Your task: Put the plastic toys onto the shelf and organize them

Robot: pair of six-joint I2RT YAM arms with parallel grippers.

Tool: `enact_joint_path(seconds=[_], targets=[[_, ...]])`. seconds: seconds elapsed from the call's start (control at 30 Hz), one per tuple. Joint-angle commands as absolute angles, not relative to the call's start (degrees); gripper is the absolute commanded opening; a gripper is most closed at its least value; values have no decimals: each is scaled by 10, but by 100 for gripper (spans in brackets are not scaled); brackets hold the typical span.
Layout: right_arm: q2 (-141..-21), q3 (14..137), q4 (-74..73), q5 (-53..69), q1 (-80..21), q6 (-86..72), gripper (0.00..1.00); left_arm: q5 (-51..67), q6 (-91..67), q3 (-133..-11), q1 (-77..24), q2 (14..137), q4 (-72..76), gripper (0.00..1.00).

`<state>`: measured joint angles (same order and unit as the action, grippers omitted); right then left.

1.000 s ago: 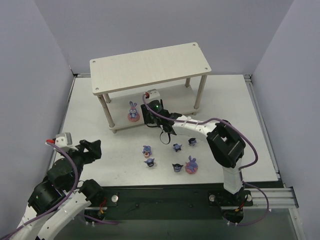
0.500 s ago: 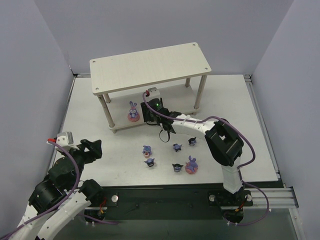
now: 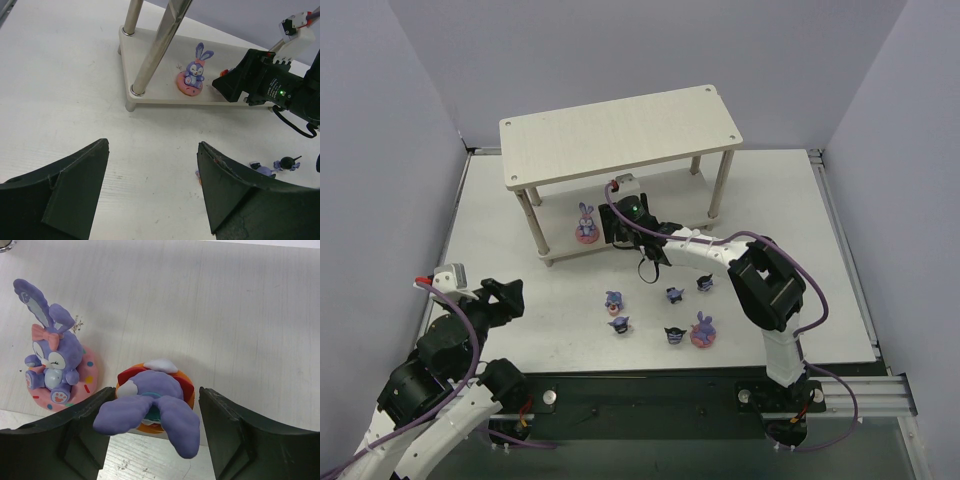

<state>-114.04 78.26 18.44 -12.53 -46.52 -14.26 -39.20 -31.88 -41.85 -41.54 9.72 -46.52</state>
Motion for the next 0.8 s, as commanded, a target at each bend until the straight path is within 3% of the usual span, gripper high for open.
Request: enact_joint_path(seconds=[0.0,0.23,0.4,0.77], targets=[[-1133,795,201,-132,-462,-132,72,-398,-312,-422,-417,107,-456,81],[-1121,786,208,-131,-465,-130,83,-399,-310,-424,-417,113,-457,82],[-1083,735,250,-140,-476,-106,99,-398,-311,-423,-417,111,-456,82],[-1008,684,259,-149,-499,-102,100,-398,-314,-422,-417,99,-458,81]])
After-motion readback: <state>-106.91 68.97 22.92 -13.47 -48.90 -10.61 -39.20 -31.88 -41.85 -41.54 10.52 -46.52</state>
